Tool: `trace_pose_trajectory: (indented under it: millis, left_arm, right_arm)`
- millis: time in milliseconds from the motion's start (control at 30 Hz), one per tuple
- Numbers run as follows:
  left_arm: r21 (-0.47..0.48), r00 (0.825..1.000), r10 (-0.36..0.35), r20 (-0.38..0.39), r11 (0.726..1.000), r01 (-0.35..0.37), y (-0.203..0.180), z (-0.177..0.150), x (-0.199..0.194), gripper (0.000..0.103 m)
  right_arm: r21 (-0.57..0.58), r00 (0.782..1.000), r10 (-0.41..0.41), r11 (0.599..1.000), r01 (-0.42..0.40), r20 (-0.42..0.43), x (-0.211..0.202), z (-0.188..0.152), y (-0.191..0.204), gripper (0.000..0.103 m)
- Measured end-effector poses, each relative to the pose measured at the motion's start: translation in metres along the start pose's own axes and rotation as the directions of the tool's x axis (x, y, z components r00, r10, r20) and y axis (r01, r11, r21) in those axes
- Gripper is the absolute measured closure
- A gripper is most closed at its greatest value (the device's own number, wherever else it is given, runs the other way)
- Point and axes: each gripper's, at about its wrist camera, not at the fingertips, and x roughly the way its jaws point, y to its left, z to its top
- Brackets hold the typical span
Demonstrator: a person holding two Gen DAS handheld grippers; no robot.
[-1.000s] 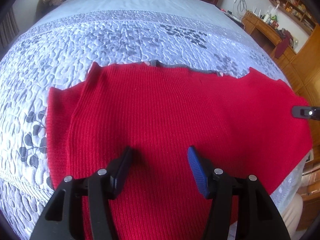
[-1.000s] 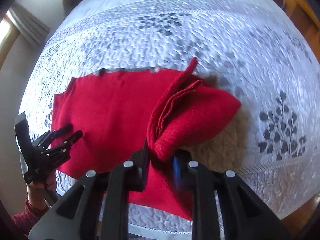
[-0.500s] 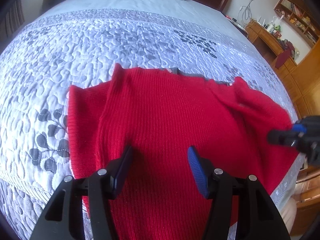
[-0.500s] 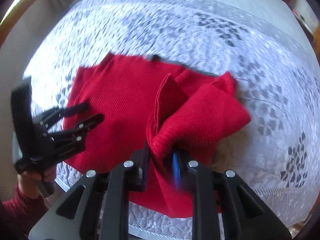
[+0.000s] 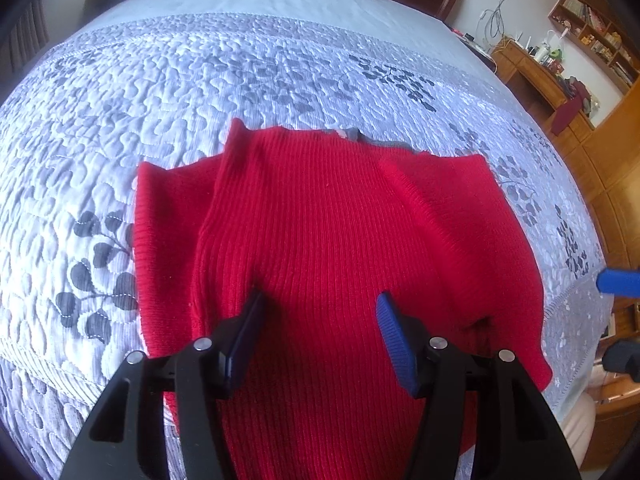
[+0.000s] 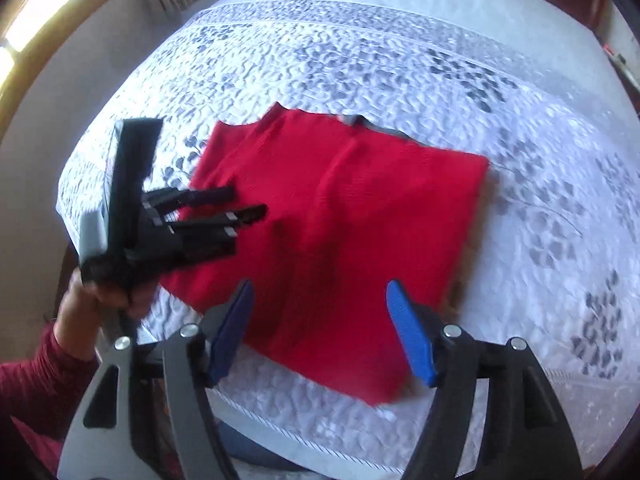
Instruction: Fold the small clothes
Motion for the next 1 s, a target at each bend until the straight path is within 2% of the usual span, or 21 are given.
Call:
trace_pose_trajectory:
  millis: [100,200,333,400,500,567,633,667,733,800,867,933,1000]
  left_arm:
    - [-0.034,1.000,-0.017,-0.009,0.999,0.017,0.003,0.003,-0.006,0.044]
    - [-0.051,1.000,-0.014,-0.013,0.999,0.013,0.005,0.007,-0.015,0.044]
    - [-0.055,1.000,0.016,-0.015,0.998,-0.017,0.006,0.010,-0.025,0.043]
    - [-0.056,1.000,0.023,-0.018,0.998,-0.024,0.005,0.011,-0.030,0.042]
    - [-0.056,0.999,0.026,-0.022,0.998,-0.027,0.004,0.011,-0.036,0.041]
    - [-0.058,0.999,0.022,-0.026,0.998,-0.024,0.003,0.012,-0.038,0.041]
    - [-0.060,0.999,0.013,-0.036,0.998,-0.015,0.000,0.012,-0.038,0.040]
    - [-0.060,0.999,0.010,-0.040,0.998,-0.012,-0.002,0.012,-0.038,0.040]
    - [-0.056,0.999,0.004,-0.050,0.998,-0.007,-0.006,0.013,-0.037,0.040]
    - [-0.050,0.998,0.001,-0.061,0.999,-0.004,-0.011,0.013,-0.034,0.039]
    - [-0.048,0.997,-0.003,-0.071,0.999,-0.001,-0.014,0.012,-0.032,0.037]
    - [-0.055,0.996,-0.021,-0.084,0.998,0.017,-0.018,0.011,-0.030,0.036]
    - [-0.073,0.993,-0.061,-0.098,0.996,0.054,-0.020,0.012,-0.028,0.035]
  right_arm:
    - [-0.039,1.000,-0.001,0.999,0.000,-0.031,0.010,-0.023,0.008,0.035]
    - [-0.125,0.999,0.006,0.992,-0.012,-0.046,0.026,-0.043,0.032,0.035]
    - [-0.278,0.994,-0.106,0.956,0.093,-0.033,0.050,-0.055,0.059,0.035]
    - [-0.308,0.990,-0.133,0.944,0.115,-0.036,0.060,-0.057,0.064,0.035]
    - [-0.308,0.989,-0.141,0.944,0.120,-0.047,0.072,-0.056,0.061,0.043]
    - [-0.305,0.986,-0.158,0.942,0.138,-0.045,0.077,-0.055,0.059,0.045]
    - [-0.296,0.986,-0.156,0.946,0.134,-0.052,0.079,-0.058,0.054,0.055]
    - [-0.279,0.988,-0.144,0.953,0.122,-0.062,0.080,-0.058,0.049,0.059]
    - [-0.235,0.994,-0.084,0.970,0.065,-0.070,0.078,-0.057,0.041,0.079]
    - [-0.194,0.996,-0.050,0.980,0.035,-0.070,0.074,-0.055,0.034,0.091]
    - [-0.148,0.998,-0.014,0.989,0.005,-0.058,0.069,-0.051,0.023,0.094]
    - [-0.079,0.997,0.065,0.995,-0.068,-0.040,0.059,-0.049,0.011,0.095]
    - [-0.038,0.993,0.115,0.993,-0.116,-0.021,0.049,-0.047,0.004,0.095]
